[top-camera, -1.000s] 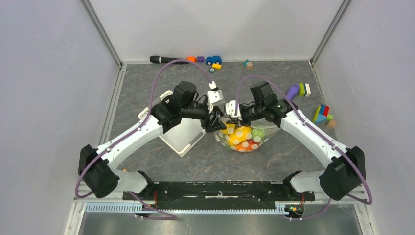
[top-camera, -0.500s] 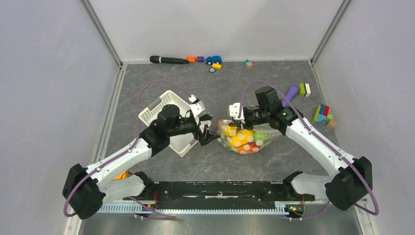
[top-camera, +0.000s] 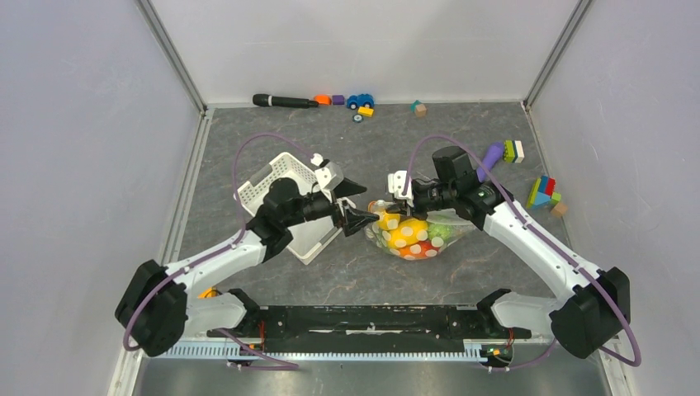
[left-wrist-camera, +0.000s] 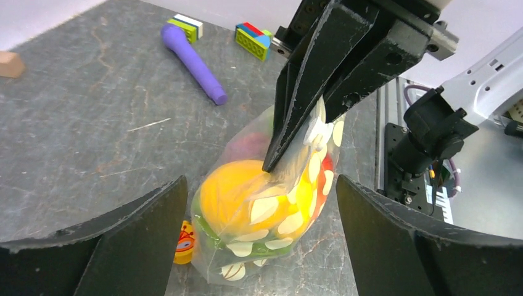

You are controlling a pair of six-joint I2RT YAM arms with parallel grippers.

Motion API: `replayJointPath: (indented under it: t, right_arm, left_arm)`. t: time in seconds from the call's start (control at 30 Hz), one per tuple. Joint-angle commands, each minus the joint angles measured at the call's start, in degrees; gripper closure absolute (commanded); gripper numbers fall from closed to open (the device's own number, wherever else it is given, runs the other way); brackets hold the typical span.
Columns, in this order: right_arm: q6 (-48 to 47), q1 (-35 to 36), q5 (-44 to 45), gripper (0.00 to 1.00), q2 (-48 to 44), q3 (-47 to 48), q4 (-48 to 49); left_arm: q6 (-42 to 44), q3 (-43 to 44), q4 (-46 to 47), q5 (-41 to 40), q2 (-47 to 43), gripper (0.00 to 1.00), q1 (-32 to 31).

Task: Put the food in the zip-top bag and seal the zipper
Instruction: Zip the zipper food storage bag at the center of the board.

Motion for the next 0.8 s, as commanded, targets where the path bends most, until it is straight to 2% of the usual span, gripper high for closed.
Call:
replayJointPath:
  t: [0.0, 0.1, 0.17, 0.3, 0.4, 0.43, 0.47, 0.63, 0.7, 0.77]
  right_arm:
    - [2.47, -0.15, -0.71, 1.0, -0.8, 0.8, 3.35]
    - [3.0, -0.09, -0.71, 1.0, -0.88, 0.85, 3.33]
    - [3.57, -0.1, -0.64, 1.0, -0.81, 0.65, 3.3]
    - [5.47, -0.1, 0.34, 1.0, -0.55, 0.58, 3.19]
    - [6.07, -0.08, 0.97, 1.0, -0.85, 0.28, 2.68]
    - [6.47, -0.1, 1.56, 1.0, -0.94, -0.05, 2.67]
    - [6.94, -0.11, 2.32, 1.0, -0.92, -0.2, 2.66]
    - [7.81, -0.14, 5.12, 1.0, -0.2, 0.88, 0.82]
    - [8.49, -0.15, 6.04, 0.94, 0.24, 1.9, -0.34]
    - [9.35, -0.13, 7.24, 0.81, 0.71, 3.18, -1.62]
  left_arm:
    - [-1.35, 3.67, 6.3, 7.29, 4.67, 0.11, 0.22]
    - [-1.49, 5.15, 7.46, 8.52, 6.87, 0.31, 0.48]
    - [-3.0, 5.86, 9.38, 10.05, 7.98, 0.37, 0.57]
    - [-6.33, 6.52, 15.44, 13.96, 11.57, 0.44, 0.57]
    - [-8.91, 8.29, 18.16, 16.42, 15.24, 0.64, 0.57]
    - [-9.87, 8.94, 19.08, 16.62, 16.53, 0.94, 0.57]
    - [-11.0, 9.53, 20.1, 16.57, 17.54, 0.98, 0.57]
    - [-11.42, 9.68, 22.07, 14.8, 20.44, 0.98, 0.4]
    - [-11.45, 9.28, 21.1, 14.78, 20.56, 0.98, 0.39]
    - [-11.03, 9.1, 19.19, 14.54, 20.25, 0.98, 0.4]
